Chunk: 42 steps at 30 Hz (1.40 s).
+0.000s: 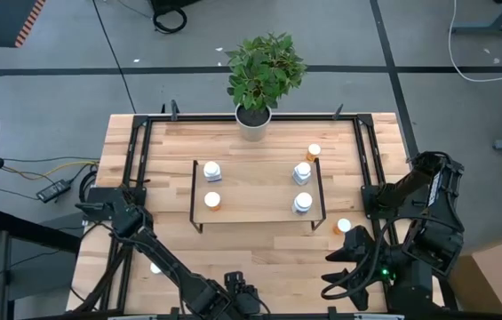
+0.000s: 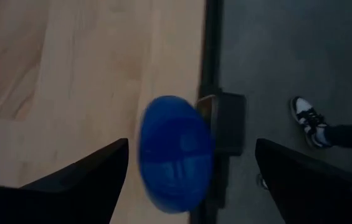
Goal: Pick and place medicine bottles onto shelf by color
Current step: Put the blue pill bottle on the shelf
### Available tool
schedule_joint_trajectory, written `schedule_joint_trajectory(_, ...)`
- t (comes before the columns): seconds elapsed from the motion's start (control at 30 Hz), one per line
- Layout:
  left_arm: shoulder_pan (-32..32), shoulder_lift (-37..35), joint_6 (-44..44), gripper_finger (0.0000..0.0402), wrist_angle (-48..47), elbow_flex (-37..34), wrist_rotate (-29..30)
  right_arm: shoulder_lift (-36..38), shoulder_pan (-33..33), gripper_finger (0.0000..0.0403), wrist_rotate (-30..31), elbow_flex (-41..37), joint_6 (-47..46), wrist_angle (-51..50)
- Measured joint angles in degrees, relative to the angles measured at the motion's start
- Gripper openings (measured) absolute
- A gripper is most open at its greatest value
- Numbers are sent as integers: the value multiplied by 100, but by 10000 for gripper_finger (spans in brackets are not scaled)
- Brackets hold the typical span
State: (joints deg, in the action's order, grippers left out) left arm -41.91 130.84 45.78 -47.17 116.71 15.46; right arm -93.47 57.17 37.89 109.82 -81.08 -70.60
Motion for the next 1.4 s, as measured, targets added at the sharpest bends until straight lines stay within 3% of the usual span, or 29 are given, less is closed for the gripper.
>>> schedule_joint_trajectory(0.2,8,55,13,331,-4,-7,-4,0,0,259,2,0,7,-1)
schedule_joint_trajectory(0.77,29,55,18,192,103,-7,1,0,0,259,2,0,4,-1)
schedule_joint_trajectory(1.4,29,55,7,227,98,-7,-12,0,0,259,2,0,2,-1)
